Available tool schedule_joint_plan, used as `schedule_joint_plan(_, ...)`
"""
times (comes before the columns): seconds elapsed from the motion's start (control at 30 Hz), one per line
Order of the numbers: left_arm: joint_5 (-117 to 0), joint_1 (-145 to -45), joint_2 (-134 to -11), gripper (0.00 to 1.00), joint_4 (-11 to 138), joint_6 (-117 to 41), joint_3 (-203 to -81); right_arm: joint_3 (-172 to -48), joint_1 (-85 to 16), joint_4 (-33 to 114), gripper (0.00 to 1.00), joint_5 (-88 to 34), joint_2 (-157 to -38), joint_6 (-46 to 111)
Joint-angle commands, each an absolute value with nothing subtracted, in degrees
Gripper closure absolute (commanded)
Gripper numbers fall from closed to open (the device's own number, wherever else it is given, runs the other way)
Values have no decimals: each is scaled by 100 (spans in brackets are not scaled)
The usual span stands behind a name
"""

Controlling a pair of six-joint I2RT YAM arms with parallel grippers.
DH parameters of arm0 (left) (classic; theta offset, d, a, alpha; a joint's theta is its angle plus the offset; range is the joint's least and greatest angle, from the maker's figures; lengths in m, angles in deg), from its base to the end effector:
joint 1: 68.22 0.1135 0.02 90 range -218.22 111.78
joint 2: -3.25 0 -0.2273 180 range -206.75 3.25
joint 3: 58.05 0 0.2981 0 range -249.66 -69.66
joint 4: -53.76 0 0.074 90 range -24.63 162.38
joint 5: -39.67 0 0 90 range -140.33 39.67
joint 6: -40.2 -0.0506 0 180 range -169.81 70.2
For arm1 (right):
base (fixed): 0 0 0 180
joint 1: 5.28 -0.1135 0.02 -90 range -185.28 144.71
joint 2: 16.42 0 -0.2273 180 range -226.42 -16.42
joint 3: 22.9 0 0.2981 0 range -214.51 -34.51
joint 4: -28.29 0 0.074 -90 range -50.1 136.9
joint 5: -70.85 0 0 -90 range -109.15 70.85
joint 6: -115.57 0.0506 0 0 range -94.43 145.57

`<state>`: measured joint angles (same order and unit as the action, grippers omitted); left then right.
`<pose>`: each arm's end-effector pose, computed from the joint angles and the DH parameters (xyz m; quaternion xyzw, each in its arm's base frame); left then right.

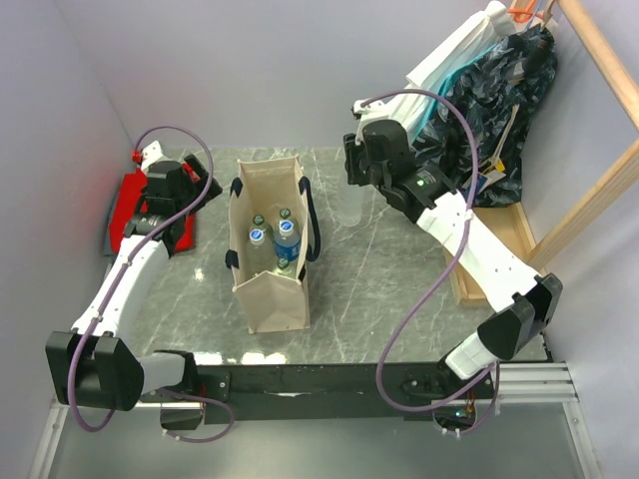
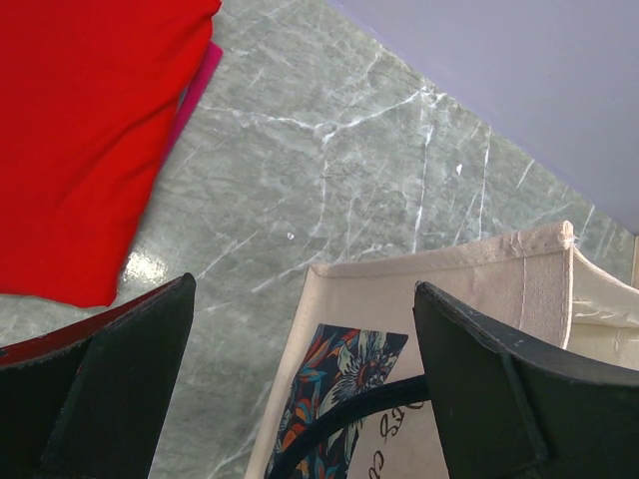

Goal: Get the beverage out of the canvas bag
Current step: Place the drink at the center of the board.

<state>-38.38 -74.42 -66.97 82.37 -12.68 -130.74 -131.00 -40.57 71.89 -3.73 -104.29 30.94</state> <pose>0.3508 -0.0276 0.2858 -0.2781 0.7989 -0.1120 0.5215 0.3375 0.2224 0.3950 -0.1426 0.8191 0.0840 0.5493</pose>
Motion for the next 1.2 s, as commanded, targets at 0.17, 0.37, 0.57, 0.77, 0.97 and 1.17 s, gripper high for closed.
schedule_joint_plan(0.17,-3679,-7464,-6680,4,8190,-1368,-13206,-13014,-3842,5617,100,-755,-10729,3304)
schedule_joint_plan(0.37,-3653,-7464,-6724,4,8181,-1359,-13223,-12732,-3798,5098,100,-808,-10975,3260)
schedule_joint_plan(0.57,-3583,-7455,-6786,4,8190,-1359,-13232,-12487,-3789,4677,100,-799,-11107,3278)
schedule_joint_plan(0.77,-3530,-7464,-6865,4,8207,-1351,-13285,-12363,-3789,4421,100,-773,-11292,3243)
schedule_joint_plan(0.97,-3469,-7464,-6900,4,8225,-1298,-13267,-12319,-3789,4263,100,-834,-11353,3164)
schedule_joint_plan(1.17,-3504,-7455,-6935,4,8225,-1307,-13311,-12424,-3781,4316,100,-746,-11556,3190)
